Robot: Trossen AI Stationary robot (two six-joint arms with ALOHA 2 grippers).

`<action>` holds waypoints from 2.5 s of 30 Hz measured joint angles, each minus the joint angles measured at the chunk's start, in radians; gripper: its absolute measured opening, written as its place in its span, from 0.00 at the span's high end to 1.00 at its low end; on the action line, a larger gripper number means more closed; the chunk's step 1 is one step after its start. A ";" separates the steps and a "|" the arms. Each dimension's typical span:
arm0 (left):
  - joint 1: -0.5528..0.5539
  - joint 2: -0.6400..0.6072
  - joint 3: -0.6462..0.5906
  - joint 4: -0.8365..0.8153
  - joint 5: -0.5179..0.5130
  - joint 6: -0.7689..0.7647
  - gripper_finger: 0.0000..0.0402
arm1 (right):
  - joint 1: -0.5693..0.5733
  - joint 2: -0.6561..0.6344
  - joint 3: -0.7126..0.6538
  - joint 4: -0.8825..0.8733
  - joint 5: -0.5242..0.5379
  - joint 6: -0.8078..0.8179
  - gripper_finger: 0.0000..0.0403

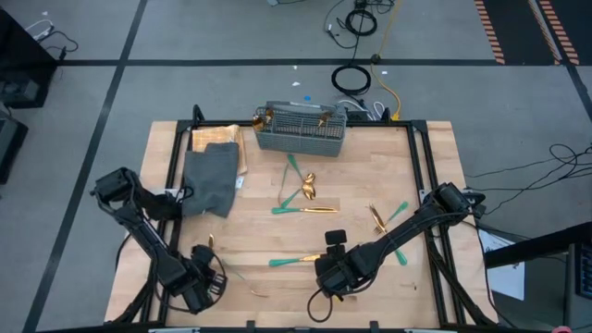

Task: Sort silverware
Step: Put the green table knife into the silverware basket

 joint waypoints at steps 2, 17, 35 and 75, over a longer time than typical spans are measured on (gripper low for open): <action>0.018 0.000 0.000 0.009 0.000 0.025 0.69 | 0.000 0.000 -0.013 0.022 0.000 0.000 0.68; 0.052 0.000 0.000 -0.018 0.074 0.081 0.69 | 0.003 0.000 -0.023 0.019 0.000 0.000 0.68; 0.060 -0.011 -0.129 0.194 0.082 0.079 0.69 | 0.003 0.000 -0.023 -0.003 0.003 0.005 0.68; 0.376 -0.006 -0.138 0.238 -0.072 0.631 1.00 | 0.002 0.000 -0.024 0.064 0.011 0.017 0.68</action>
